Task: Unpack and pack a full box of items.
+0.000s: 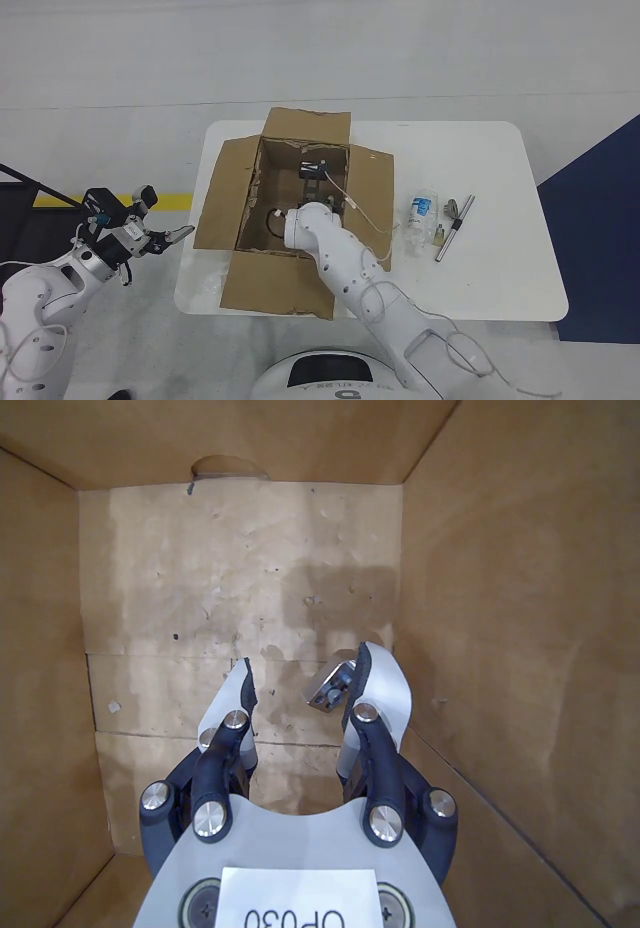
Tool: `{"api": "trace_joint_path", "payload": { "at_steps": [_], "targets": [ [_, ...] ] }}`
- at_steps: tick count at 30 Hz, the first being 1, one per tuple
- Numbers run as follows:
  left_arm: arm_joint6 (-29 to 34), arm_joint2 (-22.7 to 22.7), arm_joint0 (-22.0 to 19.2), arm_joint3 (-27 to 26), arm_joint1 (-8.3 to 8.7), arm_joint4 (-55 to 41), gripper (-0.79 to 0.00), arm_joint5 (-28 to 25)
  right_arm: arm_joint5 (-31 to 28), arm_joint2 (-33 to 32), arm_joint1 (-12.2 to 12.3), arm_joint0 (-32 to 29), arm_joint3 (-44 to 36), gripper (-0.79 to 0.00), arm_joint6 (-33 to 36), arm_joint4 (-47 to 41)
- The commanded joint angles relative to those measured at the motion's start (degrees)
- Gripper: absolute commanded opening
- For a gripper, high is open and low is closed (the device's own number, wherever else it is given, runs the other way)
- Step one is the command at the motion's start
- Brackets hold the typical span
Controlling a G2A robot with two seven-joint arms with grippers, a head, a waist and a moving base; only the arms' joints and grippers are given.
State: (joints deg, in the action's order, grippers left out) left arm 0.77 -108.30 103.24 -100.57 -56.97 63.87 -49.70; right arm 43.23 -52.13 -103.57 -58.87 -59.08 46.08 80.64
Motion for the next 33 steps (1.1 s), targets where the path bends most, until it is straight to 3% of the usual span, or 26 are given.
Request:
{"api": "trace_joint_path", "payload": {
  "at_steps": [1,9,15,18,20,27,33],
  "targets": [
    [0.00,0.00,0.00,0.00,0.00,0.00,0.000,0.00,-1.71,0.52,-0.30,0.07,-0.17,-0.283,-1.28,-0.94],
    [0.00,0.00,0.00,0.00,0.00,0.00,0.000,0.00,-1.19,-0.52,-0.37,-1.46,-1.64,-0.326,-3.38,-1.02],
    [0.00,0.00,0.00,0.00,0.00,0.00,0.000,0.00,-0.24,-1.71,-0.07,-2.41,-2.85,-0.376,-0.06,0.63],
    [0.00,0.00,0.00,0.00,0.00,0.00,0.000,0.00,-1.42,-1.72,-0.25,-1.10,-1.04,-0.360,1.85,0.64],
    [0.00,0.00,0.00,0.00,0.00,0.00,0.000,0.00,-2.93,-1.20,-0.65,0.44,1.11,-0.394,2.60,-0.02],
    [0.00,0.00,0.00,0.00,0.00,0.00,0.000,0.00,-4.65,1.14,-2.19,3.59,5.84,-0.391,1.60,-1.59],
    [0.00,0.00,0.00,0.00,0.00,0.00,0.000,0.00,-3.14,0.74,-2.26,2.00,2.55,-0.360,-1.66,-0.76]
  ]
}}
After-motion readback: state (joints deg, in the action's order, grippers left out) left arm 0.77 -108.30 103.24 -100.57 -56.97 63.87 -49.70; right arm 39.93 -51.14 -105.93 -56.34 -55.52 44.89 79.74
